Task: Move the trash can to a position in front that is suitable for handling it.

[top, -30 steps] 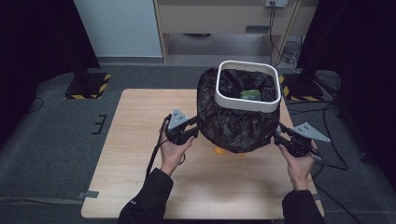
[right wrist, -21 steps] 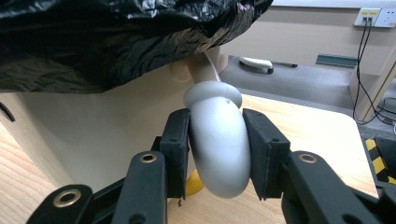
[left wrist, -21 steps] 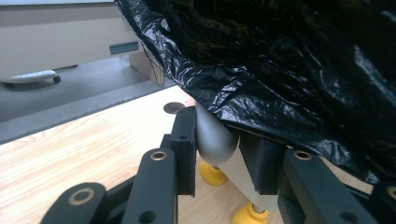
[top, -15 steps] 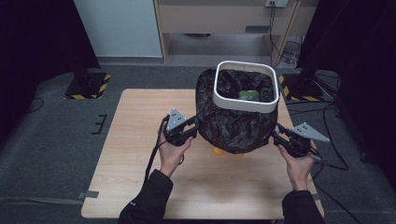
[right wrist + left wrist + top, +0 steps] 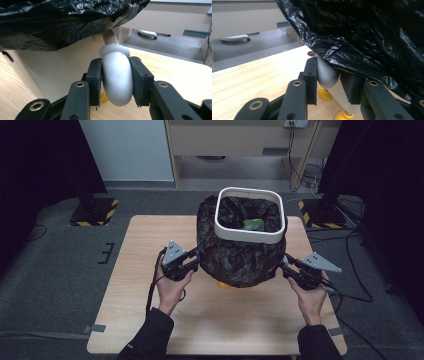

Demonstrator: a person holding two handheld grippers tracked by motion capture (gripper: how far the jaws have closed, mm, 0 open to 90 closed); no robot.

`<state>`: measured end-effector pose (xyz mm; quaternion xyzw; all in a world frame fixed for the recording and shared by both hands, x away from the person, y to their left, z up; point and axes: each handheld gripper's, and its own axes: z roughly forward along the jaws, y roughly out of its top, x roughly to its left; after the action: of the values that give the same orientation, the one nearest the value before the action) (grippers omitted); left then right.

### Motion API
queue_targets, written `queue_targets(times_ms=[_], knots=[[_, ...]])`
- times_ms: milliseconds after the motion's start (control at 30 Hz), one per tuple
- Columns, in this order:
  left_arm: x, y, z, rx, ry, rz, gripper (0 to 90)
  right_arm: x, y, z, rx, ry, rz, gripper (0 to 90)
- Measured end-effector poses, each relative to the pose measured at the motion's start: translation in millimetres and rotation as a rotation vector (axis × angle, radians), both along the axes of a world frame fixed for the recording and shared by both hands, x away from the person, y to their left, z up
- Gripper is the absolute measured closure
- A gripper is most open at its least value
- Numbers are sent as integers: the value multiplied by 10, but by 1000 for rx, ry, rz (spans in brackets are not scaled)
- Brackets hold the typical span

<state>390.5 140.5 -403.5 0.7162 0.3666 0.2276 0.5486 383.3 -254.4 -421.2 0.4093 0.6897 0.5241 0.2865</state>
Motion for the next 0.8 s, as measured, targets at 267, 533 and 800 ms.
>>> queue_targets(times_ms=[267, 533, 800], knots=[[-148, 221, 1, 4, 1, 23, 673, -54, 193, 6, 4, 2, 41, 642], [-252, 398, -19, -9, -9, 38, 673, -103, 374, 24, 5, -2, 69, 645], [-364, 528, -12, -1, -17, 53, 672, -138, 494, 16, 13, 1, 96, 647]])
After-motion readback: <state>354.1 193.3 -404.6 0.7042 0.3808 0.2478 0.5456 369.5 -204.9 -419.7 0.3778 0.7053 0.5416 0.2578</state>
